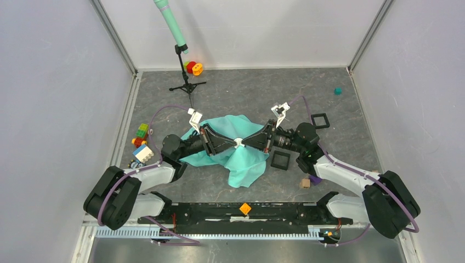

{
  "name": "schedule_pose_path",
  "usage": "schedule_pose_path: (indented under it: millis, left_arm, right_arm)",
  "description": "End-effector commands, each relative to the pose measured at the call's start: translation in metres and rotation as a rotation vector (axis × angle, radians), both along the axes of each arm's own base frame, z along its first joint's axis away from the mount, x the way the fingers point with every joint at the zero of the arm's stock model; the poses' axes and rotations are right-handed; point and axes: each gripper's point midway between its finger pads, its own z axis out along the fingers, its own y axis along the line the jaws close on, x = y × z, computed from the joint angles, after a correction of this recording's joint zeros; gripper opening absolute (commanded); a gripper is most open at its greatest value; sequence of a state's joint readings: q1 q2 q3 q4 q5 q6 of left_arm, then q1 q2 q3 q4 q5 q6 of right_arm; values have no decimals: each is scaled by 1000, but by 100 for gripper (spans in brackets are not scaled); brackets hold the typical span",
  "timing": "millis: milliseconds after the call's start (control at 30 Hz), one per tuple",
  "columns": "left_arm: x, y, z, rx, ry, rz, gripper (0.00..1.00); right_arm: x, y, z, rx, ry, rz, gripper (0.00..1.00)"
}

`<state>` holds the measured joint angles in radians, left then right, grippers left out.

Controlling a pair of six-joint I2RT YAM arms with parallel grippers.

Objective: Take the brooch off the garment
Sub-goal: Remove the brooch from the clothes.

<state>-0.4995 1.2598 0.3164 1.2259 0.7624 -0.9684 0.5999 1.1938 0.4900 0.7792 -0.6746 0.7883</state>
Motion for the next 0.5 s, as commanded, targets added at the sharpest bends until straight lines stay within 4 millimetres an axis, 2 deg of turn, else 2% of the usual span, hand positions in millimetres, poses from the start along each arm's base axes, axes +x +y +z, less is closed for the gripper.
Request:
schedule_pose_path:
  millis: [0,133,233,333,467]
  left_arm:
    - [-4,1,16,-26,-59,-17,24]
    - [-6,0,14,-19,-61,-28,15]
    - [-5,-1,13,-13,-53,-31,3]
    - [-2,0,16,-25,-51,-14,2]
    - [-1,3,23,-58,-64,17,2]
  right_arm:
    - [1,1,27,42,-78,10,0]
    - [1,1,26,42,-78,12,1]
    - [-1,1,26,48,-76,15,24]
    - [-4,0,25,65,-74,22,33]
    - [-7,-1,22,84,-60,27,37]
